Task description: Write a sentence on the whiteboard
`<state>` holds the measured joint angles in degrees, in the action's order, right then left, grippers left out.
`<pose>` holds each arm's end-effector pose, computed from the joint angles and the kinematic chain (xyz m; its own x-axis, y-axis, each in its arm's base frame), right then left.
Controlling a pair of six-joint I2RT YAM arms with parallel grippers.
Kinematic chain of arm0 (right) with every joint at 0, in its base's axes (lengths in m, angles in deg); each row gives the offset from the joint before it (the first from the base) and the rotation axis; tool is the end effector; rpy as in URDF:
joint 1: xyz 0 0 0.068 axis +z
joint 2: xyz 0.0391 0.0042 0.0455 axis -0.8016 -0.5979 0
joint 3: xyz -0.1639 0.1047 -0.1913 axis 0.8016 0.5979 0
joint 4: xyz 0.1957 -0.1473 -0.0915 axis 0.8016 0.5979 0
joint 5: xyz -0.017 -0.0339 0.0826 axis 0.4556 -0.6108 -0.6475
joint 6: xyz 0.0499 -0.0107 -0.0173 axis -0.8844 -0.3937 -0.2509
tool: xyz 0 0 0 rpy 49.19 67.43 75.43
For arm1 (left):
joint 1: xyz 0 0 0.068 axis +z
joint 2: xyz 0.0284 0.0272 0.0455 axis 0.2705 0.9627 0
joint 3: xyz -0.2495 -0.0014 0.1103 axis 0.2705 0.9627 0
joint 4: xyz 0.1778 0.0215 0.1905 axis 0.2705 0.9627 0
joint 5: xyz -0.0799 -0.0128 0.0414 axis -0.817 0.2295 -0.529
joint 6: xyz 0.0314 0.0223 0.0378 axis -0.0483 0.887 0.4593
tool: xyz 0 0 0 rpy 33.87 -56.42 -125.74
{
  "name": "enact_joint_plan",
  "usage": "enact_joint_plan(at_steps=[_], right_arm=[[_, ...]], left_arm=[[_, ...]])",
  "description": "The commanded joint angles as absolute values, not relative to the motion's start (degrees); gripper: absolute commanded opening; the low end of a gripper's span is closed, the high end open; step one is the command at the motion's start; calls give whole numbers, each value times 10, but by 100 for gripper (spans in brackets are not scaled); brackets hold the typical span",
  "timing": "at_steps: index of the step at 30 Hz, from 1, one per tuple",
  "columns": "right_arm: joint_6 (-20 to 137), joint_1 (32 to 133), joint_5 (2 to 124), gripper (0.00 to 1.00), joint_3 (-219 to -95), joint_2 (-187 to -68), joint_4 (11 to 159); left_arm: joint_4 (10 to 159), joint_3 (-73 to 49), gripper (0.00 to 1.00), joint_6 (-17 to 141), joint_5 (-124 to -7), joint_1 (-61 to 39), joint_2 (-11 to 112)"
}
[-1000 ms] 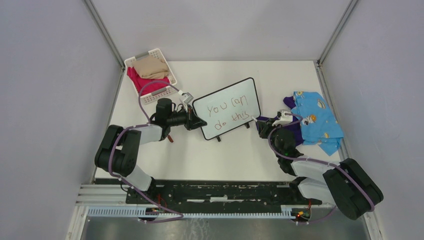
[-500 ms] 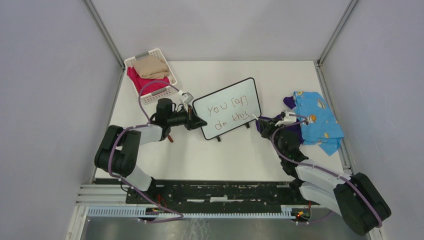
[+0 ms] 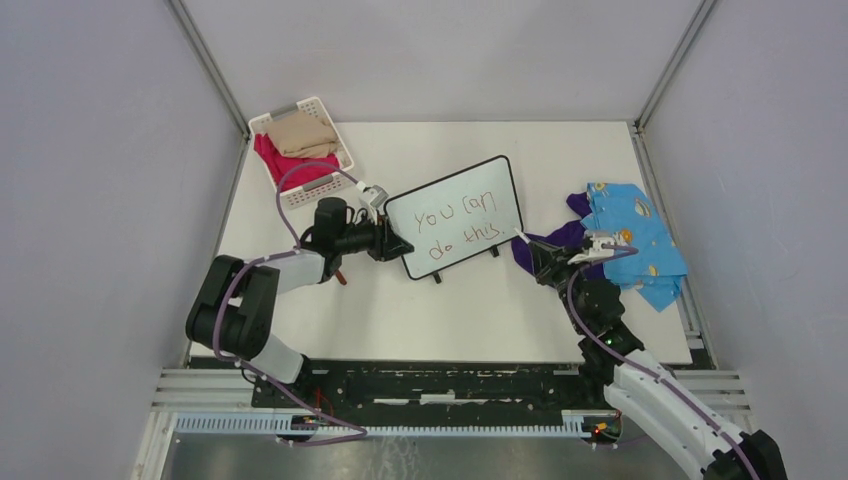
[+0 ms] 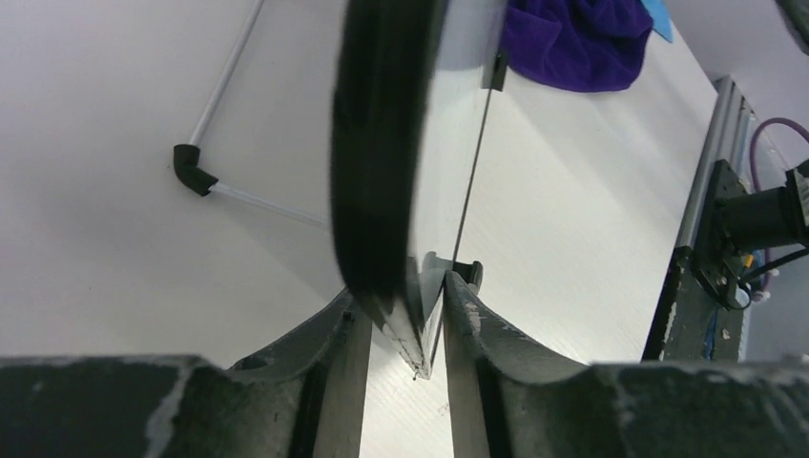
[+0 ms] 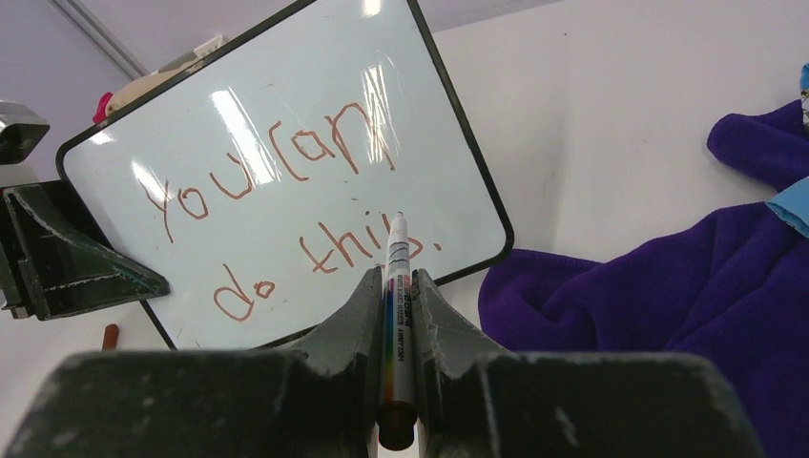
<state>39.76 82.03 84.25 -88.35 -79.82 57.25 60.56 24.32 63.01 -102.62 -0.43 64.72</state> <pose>0.1391 0.0669 0.2049 -0.1017 0.4256 -0.8992 -0.2435 0.8657 0.4373 0.2794 -0.1073 0.1693 -0.5874 0.0335 -0.8086 0.7037 0.5148 -0.4898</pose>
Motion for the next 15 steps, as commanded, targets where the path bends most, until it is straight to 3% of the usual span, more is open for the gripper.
enact_joint_plan(at_steps=[1,6,7,8,12,15], right_arm=[[414,819,834,0,-886,-744,646],[419,820,836,0,-887,-705,669],[419,819,833,0,-889,-699,671],[418,818,829,0,-891,-696,674],[418,819,810,0,-903,-682,689],[422,819,803,0,-910,-669,701]], left_arm=[[669,249,44,672,-938,-5,621],[690,257,57,670,-906,-5,583],[695,257,71,668,-899,-4,573],[702,257,76,666,-889,-5,561],[744,262,79,660,-841,-4,487],[796,260,86,644,-710,-2,413]])
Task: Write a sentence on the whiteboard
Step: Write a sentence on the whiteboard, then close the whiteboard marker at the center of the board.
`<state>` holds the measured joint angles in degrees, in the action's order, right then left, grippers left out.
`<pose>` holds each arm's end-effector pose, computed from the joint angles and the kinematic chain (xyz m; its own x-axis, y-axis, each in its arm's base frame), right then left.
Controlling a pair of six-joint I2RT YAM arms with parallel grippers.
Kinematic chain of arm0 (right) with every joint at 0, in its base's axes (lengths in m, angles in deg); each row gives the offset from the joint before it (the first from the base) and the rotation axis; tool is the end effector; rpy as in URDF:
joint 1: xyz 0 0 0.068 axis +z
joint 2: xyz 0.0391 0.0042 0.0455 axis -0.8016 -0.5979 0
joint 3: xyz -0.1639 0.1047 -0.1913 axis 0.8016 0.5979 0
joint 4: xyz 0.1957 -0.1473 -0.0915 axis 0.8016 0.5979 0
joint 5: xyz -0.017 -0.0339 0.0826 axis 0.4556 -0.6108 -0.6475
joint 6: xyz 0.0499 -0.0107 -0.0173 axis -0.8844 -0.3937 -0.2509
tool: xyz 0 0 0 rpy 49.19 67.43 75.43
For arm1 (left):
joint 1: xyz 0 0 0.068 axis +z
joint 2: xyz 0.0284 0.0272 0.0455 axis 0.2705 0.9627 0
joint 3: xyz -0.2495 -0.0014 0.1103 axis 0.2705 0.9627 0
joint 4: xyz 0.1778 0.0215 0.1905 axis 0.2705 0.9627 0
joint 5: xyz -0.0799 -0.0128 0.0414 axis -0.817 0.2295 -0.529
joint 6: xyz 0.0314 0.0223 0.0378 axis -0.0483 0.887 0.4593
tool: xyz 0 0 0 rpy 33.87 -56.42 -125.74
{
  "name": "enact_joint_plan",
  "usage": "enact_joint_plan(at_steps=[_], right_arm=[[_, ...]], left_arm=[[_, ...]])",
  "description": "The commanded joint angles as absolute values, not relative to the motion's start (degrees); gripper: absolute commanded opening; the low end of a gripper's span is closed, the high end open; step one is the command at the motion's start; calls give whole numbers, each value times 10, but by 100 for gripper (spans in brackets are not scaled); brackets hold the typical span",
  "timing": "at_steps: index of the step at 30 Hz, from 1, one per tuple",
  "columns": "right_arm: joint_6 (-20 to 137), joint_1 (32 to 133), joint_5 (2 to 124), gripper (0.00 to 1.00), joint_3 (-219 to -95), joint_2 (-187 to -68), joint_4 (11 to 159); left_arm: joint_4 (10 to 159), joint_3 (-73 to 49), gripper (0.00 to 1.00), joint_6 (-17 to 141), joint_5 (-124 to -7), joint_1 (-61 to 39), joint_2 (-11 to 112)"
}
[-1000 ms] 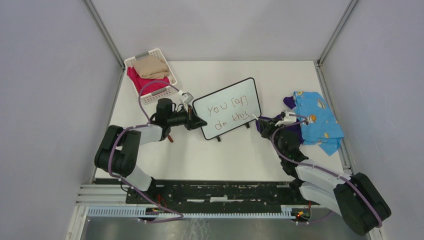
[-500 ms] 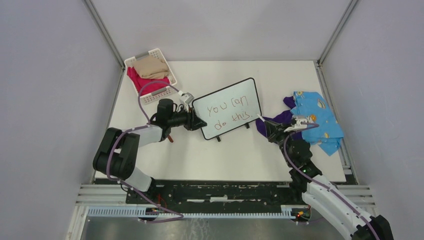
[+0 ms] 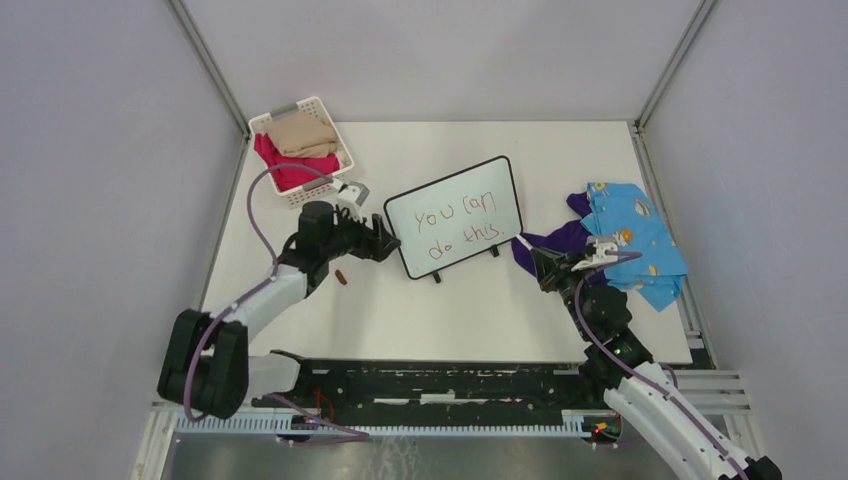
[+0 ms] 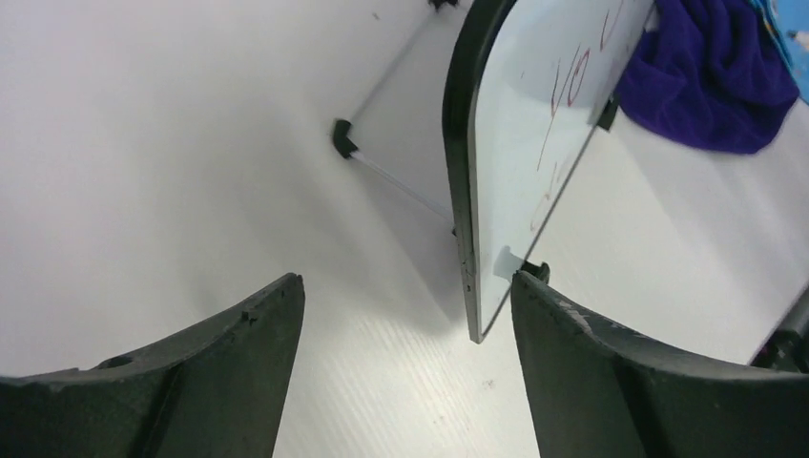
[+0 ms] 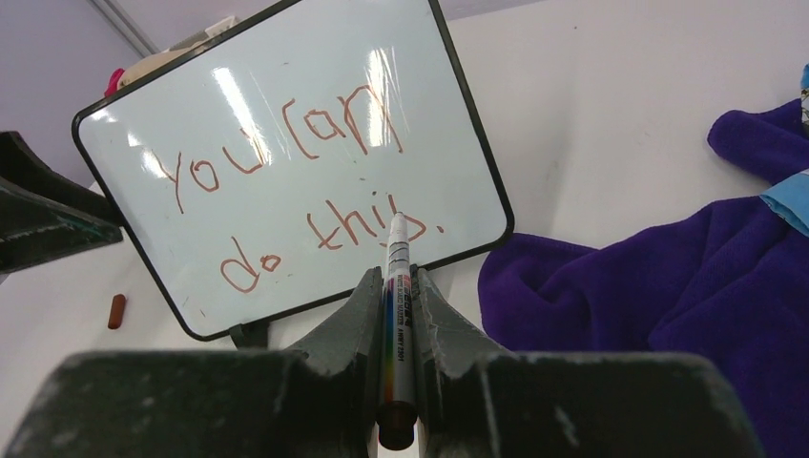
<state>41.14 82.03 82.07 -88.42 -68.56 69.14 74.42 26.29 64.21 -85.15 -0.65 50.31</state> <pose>0.1230 0.0595 0.2075 -0.1186 0.3959 -0.9106 -0.2756 0.8679 0.4133 0.2519 -0.0914 0.2004 -0.5662 0.0134 -0.8242 0.5552 0.7452 -0.3693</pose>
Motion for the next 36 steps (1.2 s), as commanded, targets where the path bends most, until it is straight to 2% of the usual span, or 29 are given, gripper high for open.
enact_joint_plan(at_steps=[1,5,8,17,24,36], right_arm=[[424,819,799,0,-912,-663,705],[442,819,771,0,-945,-644,739],[462,819,753,0,-964,-626,762],[523,823,731,0,-1026,-641,797],[529,836,742,0,-1000,-644,781],[539,839,757,0,-979,-630,782]], left_arm=[[822,254,95,635,-673,-2,391],[966,199,100,564,-492,-2,310],[1066,160,100,523,-431,-2,279],[1149,171,100,406,-383,-2,233],[1210,176,100,337,-331,-2,253],[1234,160,94,259,-355,-2,381]])
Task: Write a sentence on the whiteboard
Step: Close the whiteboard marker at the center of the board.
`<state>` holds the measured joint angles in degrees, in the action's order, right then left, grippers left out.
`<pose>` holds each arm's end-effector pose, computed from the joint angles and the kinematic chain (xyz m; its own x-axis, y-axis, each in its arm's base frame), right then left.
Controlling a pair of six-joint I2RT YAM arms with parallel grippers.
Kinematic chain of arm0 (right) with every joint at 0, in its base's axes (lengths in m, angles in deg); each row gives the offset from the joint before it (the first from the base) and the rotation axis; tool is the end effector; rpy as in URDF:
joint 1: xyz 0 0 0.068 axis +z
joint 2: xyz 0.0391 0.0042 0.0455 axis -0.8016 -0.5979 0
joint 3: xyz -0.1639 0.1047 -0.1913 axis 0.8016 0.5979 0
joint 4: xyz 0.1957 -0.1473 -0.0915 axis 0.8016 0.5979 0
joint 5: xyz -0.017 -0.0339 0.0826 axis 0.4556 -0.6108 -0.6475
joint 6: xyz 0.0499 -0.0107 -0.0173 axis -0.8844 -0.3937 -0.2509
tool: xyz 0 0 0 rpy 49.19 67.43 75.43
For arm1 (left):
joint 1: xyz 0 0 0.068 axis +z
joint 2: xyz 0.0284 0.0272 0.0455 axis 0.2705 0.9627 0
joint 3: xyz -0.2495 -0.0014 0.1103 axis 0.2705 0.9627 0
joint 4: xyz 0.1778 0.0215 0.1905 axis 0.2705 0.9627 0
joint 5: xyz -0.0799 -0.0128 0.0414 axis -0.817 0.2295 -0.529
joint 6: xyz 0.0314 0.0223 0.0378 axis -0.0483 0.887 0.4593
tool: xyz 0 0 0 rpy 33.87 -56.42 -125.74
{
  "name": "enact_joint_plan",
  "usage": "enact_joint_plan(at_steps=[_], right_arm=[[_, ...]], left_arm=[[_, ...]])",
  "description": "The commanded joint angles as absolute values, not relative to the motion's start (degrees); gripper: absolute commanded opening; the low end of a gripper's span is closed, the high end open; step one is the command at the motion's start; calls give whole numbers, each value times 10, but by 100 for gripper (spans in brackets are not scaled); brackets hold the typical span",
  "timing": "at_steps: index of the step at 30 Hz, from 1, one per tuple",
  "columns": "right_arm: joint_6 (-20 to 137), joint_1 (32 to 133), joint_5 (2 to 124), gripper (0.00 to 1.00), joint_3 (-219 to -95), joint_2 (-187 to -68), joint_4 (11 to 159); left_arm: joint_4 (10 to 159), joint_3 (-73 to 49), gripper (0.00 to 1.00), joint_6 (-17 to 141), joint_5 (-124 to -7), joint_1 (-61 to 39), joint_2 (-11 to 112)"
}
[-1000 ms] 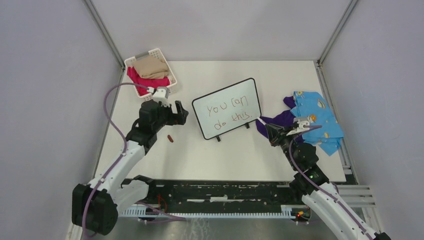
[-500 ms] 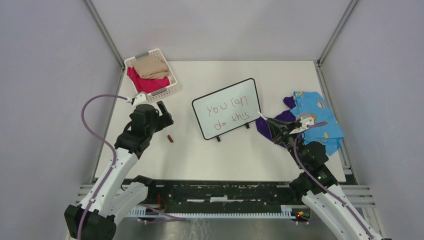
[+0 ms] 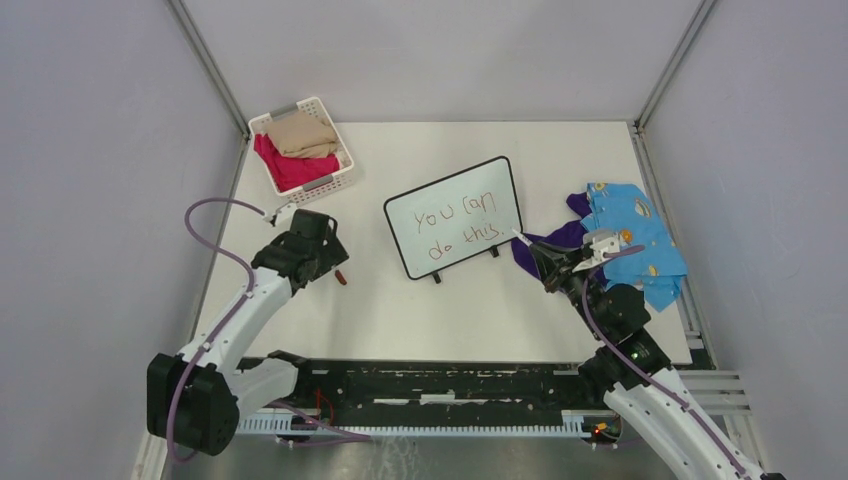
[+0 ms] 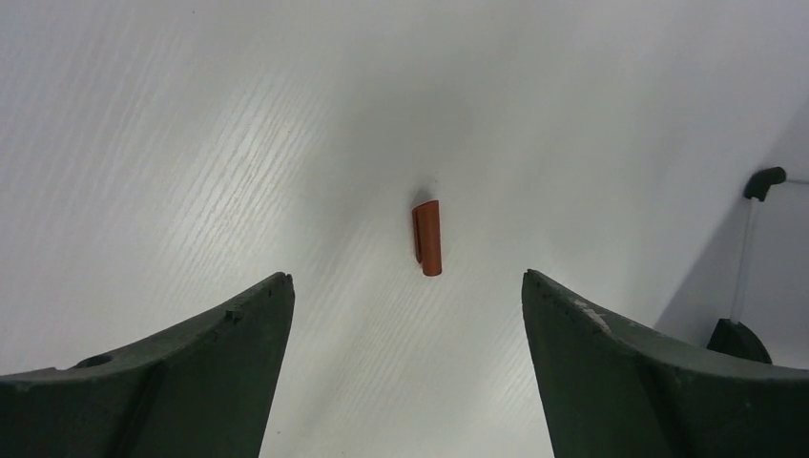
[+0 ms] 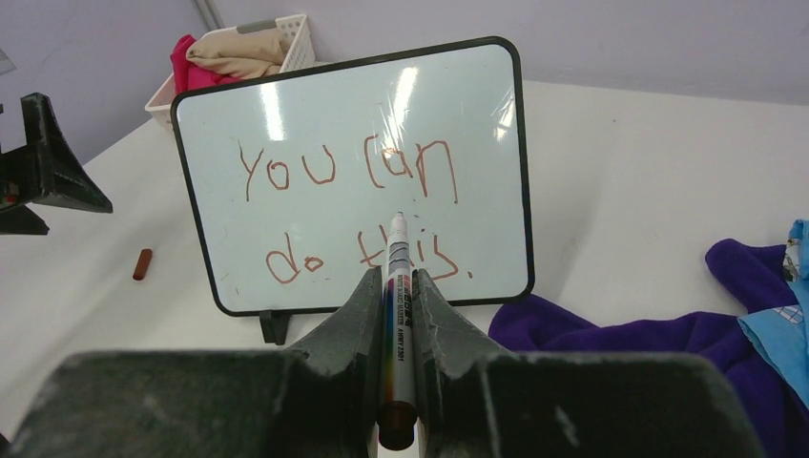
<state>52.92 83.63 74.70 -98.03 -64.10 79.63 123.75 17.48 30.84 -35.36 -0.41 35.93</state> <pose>0.1080 0.0604 0.2565 -0.0389 0.2286 -0.9727 -0.4474 0.8664 0.2215 0.1987 -0.0437 0.2363 -0.6142 -0.4803 -0.6262 -0.4982 0.8514 -0.1643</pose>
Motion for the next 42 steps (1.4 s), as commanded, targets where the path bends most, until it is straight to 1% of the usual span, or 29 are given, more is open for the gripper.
enact_joint_plan(at_steps=[1,4,9,13,19,28,35,42], right_arm=[[539,839,758,0,-978,-629,783],[539,839,759,0,-974,-626,778],[534,839,755,0,-969,-623,773],[533,839,753,0,-969,-620,777],[533,839,754,0,-972,-622,775],[535,839,756,0,-974,-620,778],[534,839,752,0,-977,-622,777],[536,839,755,0,-979,-620,782]], left_arm=[[1233,160,92,254,-358,-2,393],[1224,155,89,250,-371,-2,430],[1175,143,74,277,-411,-2,493],[1165,130,68,280,-424,-2,545],[1158,126,52,264,-423,-2,583],[1168,117,45,243,-407,-3,612],[1170,119,37,231,-405,-3,626],[1170,127,37,226,-405,-3,628]])
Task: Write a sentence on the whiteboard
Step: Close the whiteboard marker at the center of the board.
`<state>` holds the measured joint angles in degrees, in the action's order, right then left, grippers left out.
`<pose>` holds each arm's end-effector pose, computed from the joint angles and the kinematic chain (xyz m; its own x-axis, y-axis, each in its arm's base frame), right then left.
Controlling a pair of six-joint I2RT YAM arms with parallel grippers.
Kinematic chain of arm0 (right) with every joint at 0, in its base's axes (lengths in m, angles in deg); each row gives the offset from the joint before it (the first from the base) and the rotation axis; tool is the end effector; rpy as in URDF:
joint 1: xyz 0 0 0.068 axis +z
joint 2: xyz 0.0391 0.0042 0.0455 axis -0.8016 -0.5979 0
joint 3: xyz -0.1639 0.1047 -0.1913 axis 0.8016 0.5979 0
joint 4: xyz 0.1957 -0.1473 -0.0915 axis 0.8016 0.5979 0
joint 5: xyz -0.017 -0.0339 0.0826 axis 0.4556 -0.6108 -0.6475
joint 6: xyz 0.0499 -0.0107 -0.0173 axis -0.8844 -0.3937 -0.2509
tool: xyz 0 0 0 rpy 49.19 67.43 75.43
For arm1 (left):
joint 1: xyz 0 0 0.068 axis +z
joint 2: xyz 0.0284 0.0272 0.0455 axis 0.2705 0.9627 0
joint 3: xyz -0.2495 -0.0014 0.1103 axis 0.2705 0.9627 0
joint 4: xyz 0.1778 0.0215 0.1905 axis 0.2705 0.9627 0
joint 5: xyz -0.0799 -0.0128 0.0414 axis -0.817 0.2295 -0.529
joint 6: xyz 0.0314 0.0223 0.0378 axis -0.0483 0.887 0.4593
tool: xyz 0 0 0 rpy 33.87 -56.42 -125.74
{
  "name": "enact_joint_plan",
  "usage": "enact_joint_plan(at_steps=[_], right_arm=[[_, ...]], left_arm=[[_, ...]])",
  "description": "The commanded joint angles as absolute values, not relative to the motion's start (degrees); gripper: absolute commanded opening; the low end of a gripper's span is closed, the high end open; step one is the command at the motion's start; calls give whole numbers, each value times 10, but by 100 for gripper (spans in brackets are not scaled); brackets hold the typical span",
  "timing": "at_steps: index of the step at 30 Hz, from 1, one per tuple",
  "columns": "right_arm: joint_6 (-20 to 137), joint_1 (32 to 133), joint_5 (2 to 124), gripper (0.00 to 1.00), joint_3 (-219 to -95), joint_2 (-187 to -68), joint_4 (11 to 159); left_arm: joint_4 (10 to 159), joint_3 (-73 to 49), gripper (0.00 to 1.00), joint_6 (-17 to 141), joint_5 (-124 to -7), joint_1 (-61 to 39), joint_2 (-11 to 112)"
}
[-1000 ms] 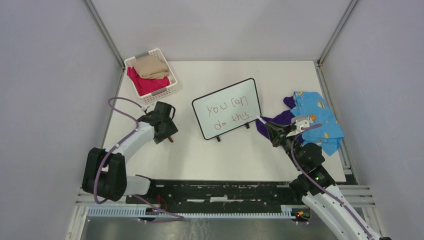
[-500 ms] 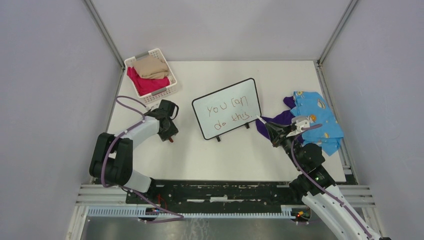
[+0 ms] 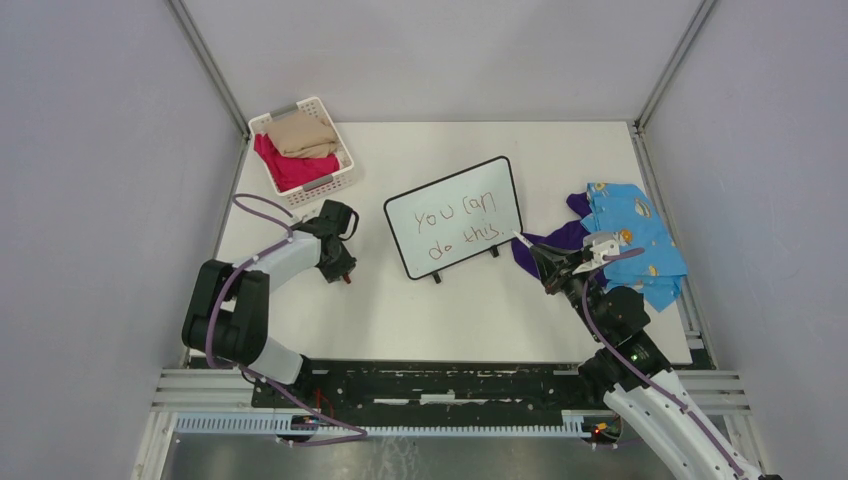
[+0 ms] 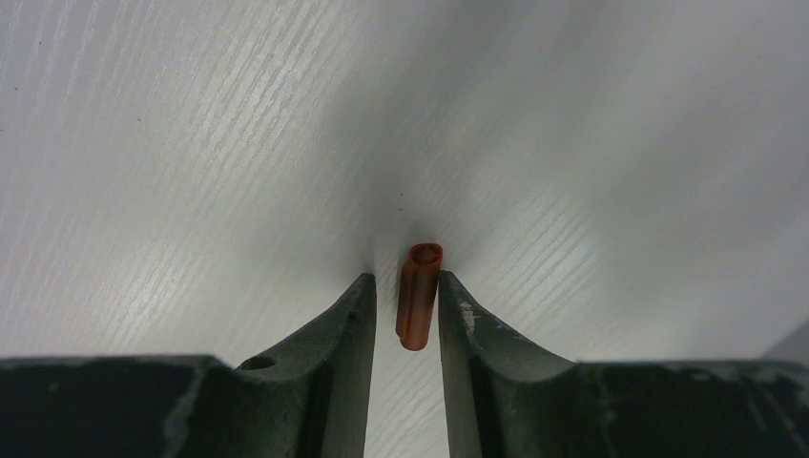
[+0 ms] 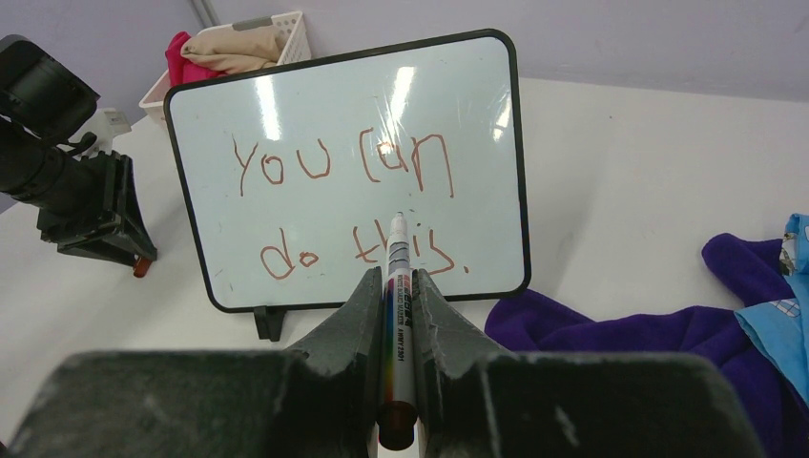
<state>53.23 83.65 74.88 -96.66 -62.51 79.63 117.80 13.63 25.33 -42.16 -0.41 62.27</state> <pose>0.1060 0.0592 0.2508 -0.0328 0.2261 -0.9736 -0.4459 0.8684 0.2167 0.2570 -0.0647 0.1602 -0.7475 -0.5360 -0.3925 -0.5566 0.8278 -0.0703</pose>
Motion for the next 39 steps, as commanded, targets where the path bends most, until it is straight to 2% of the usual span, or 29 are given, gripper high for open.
enact_joint_plan(at_steps=[1,8,19,31,39], right_arm=[[536,839,755,0,-979,-620,782],[536,839,758,0,-978,-614,786],[531,839,761,0,-973,-610,787],[528,839,766,0,-968,-605,790],[531,839,769,0,-967,-600,793]], left_arm=[[1170,127,36,226,-405,-3,629],[1170,127,28,238,-412,-3,639],[1168,138,34,251,-429,-12,645],[1166,151,28,244,-426,-15,646],[1164,155,8,237,-425,-15,645]])
